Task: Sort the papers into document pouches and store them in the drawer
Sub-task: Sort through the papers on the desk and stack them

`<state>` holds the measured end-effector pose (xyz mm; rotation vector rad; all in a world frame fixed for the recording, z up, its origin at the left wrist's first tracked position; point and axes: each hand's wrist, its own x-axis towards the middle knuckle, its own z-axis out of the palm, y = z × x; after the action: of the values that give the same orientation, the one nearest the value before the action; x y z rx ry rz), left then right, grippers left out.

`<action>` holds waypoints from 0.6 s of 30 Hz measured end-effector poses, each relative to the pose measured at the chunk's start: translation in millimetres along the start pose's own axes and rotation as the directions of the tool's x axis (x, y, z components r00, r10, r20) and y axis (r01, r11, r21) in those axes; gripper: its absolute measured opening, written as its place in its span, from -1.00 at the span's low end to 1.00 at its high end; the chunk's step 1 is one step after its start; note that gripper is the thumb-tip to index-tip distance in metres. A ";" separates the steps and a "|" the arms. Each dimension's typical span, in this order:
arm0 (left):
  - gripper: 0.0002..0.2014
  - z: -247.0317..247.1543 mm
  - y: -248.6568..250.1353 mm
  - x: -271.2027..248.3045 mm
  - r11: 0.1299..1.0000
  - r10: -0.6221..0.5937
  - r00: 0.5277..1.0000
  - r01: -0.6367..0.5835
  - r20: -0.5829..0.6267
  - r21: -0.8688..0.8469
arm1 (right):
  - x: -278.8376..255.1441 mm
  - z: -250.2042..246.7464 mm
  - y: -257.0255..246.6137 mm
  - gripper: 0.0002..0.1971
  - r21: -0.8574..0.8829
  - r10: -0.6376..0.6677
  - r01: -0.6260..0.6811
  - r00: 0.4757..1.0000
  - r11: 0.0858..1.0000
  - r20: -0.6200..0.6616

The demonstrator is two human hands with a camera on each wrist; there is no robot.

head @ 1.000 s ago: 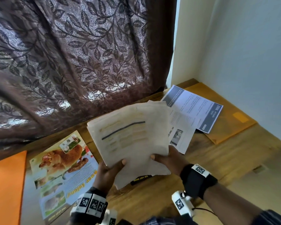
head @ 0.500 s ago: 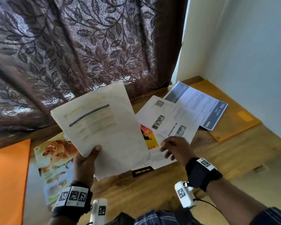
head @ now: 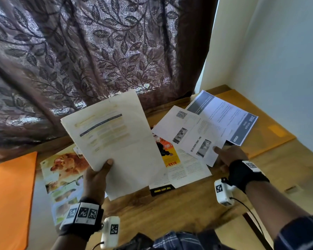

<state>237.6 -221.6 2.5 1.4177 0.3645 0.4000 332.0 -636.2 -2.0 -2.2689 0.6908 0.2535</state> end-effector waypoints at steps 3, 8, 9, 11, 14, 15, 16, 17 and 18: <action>-0.75 4.0 -5.2 2.5 0.998 -0.029 0.999 0.027 0.035 0.058 | 13.3 3.4 -0.6 -0.64 0.080 0.040 -0.043 0.999 0.996 0.036; -0.67 15.0 -8.3 5.0 0.995 -0.071 0.994 0.065 0.081 0.073 | 21.6 2.6 -8.8 -0.73 0.149 0.137 -0.145 0.989 0.978 0.059; -0.75 18.8 -8.4 5.7 0.995 -0.075 0.992 0.067 0.097 0.078 | 23.1 1.7 -11.3 -0.72 0.143 0.144 -0.151 0.988 0.978 0.057; -0.85 26.8 -9.1 7.3 0.993 -0.086 0.990 0.075 0.113 0.094 | 27.7 0.6 -13.3 -0.75 0.129 0.154 -0.161 0.986 0.979 0.059; -0.86 34.8 -12.9 11.3 0.986 -0.137 0.985 0.125 0.108 0.111 | 29.1 -1.0 -11.0 -0.86 0.108 0.172 -0.176 0.984 0.978 0.042; -0.86 36.2 -14.3 12.5 0.983 -0.146 0.983 0.132 0.110 0.128 | 29.4 -1.2 -9.2 -0.89 0.104 0.177 -0.181 0.983 0.978 0.041; -0.87 36.6 -16.3 13.1 0.981 -0.152 0.981 0.134 0.119 0.142 | 29.2 -1.8 -7.6 -0.89 0.109 0.184 -0.188 0.982 0.976 0.048; -0.88 36.8 -17.7 13.3 0.978 -0.161 0.979 0.140 0.128 0.158 | 30.0 -2.2 -6.7 -0.88 0.125 0.185 -0.189 0.982 0.974 0.044; -0.87 36.7 -19.4 13.1 0.976 -0.166 0.977 0.143 0.136 0.166 | 29.0 -3.0 -7.6 -0.85 0.139 0.183 -0.186 0.983 0.973 0.033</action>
<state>267.4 -249.6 -12.5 1.5487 0.3876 0.1386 360.3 -645.6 -6.2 -2.0672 0.8827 0.3063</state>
